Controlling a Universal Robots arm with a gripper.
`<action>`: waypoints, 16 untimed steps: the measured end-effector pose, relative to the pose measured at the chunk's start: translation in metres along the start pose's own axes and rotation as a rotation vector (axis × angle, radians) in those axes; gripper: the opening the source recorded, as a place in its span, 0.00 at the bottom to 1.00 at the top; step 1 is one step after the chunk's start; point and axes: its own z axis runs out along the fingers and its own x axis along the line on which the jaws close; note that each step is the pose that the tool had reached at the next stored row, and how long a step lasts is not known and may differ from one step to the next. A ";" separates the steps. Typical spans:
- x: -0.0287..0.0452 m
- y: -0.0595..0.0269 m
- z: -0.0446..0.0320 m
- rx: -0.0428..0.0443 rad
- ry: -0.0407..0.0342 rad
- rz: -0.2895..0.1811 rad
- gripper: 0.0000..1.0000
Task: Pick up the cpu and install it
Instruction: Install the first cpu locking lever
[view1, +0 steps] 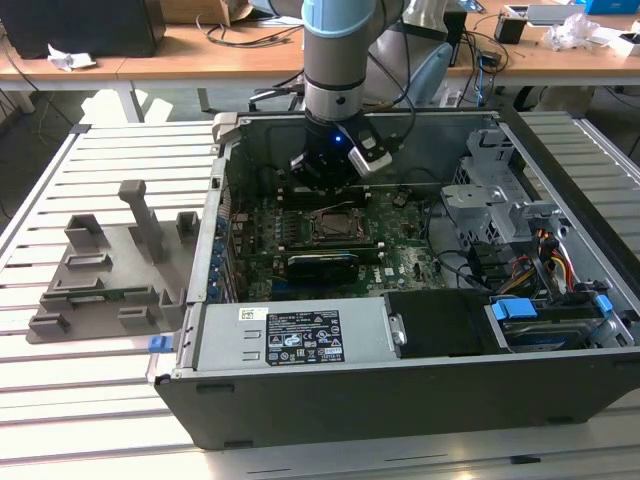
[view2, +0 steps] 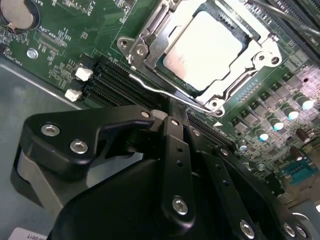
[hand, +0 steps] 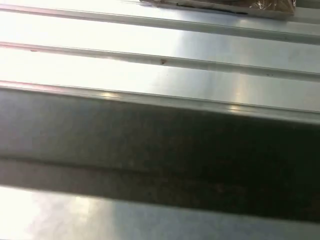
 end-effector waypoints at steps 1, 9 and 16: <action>0.0001 -0.0001 -0.0001 -0.0055 -0.0004 0.000 0.11; -0.0001 0.0010 -0.0152 -0.0070 -0.0005 0.000 0.11; -0.0003 0.0017 -0.0192 -0.0070 -0.0005 0.000 0.11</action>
